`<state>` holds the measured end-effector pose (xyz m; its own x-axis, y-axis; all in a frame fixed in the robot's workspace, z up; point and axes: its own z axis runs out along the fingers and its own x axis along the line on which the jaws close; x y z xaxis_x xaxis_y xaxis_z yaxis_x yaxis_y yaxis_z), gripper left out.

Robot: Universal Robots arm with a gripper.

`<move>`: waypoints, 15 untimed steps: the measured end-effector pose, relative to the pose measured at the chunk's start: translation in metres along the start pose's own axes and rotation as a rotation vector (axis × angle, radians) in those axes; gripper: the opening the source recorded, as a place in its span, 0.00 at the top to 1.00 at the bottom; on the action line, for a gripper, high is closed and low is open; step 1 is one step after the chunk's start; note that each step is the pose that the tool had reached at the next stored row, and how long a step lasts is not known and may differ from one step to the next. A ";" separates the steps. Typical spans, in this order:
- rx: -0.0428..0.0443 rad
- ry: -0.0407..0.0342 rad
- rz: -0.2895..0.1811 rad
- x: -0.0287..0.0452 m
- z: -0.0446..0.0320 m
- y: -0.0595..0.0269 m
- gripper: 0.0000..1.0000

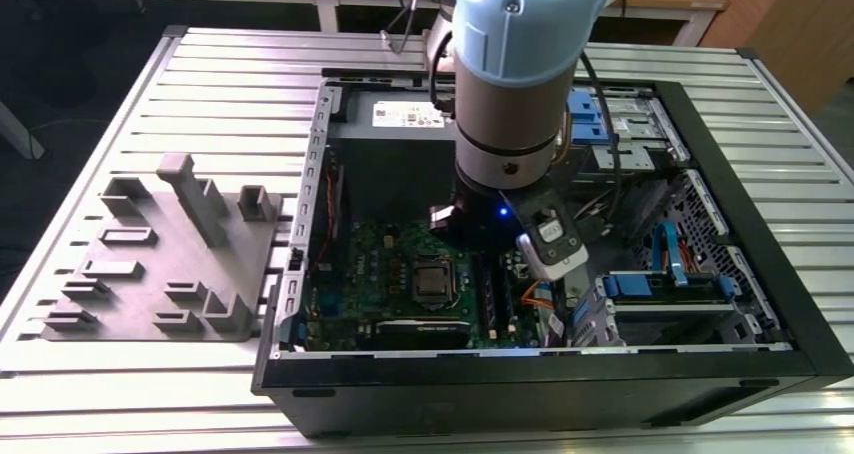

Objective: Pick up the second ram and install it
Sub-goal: 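Insert the second ram into the second slot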

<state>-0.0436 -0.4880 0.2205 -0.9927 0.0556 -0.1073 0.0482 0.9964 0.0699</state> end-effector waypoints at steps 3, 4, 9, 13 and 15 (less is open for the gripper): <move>0.0001 0.0000 0.000 0.0002 0.0019 -0.0002 0.84; 0.0002 0.0000 0.000 0.0002 0.0019 -0.0002 0.84; 0.0001 0.0000 0.000 0.0002 0.0021 -0.0002 0.84; 0.0000 0.0000 0.000 0.0003 0.0022 -0.0002 0.92; 0.0000 0.0000 0.000 0.0003 0.0022 -0.0002 0.92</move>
<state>-0.0436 -0.4880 0.2183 -0.9927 0.0558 -0.1073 0.0485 0.9964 0.0699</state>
